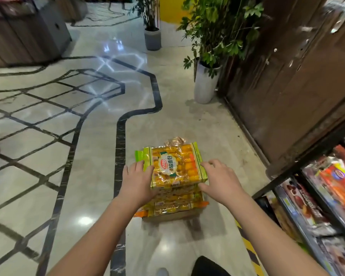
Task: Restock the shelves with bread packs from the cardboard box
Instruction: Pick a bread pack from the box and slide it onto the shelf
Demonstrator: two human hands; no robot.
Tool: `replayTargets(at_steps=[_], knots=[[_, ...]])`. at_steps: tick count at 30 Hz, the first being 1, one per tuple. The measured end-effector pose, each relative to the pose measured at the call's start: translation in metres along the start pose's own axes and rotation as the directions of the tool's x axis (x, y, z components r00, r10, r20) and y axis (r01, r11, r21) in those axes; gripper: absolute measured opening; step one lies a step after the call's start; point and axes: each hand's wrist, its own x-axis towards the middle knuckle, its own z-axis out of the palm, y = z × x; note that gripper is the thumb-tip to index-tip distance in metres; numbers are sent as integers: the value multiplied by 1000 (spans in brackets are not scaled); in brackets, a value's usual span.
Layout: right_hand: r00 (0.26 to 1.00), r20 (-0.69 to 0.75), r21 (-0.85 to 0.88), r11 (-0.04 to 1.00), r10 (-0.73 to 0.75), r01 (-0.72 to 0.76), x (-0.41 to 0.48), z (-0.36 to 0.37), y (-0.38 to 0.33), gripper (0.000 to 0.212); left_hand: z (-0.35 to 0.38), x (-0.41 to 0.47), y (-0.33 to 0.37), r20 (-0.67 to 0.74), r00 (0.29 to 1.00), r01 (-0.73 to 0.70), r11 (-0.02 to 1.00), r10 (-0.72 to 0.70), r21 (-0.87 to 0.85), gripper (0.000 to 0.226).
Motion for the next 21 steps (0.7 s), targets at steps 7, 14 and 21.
replayTargets(at_steps=[7, 14, 21], knots=[[996, 83, 21, 1000, -13, 11, 69, 14, 22, 69, 14, 48, -9, 95, 993, 69, 998, -69, -2, 85], [984, 172, 39, 999, -41, 34, 137, 30, 61, 69, 30, 104, 2, 190, 971, 144, 989, -145, 16, 85], [966, 250, 19, 998, -60, 57, 183, 42, 85, 74, 51, 141, 5, 254, 952, 169, 985, -172, 32, 84]])
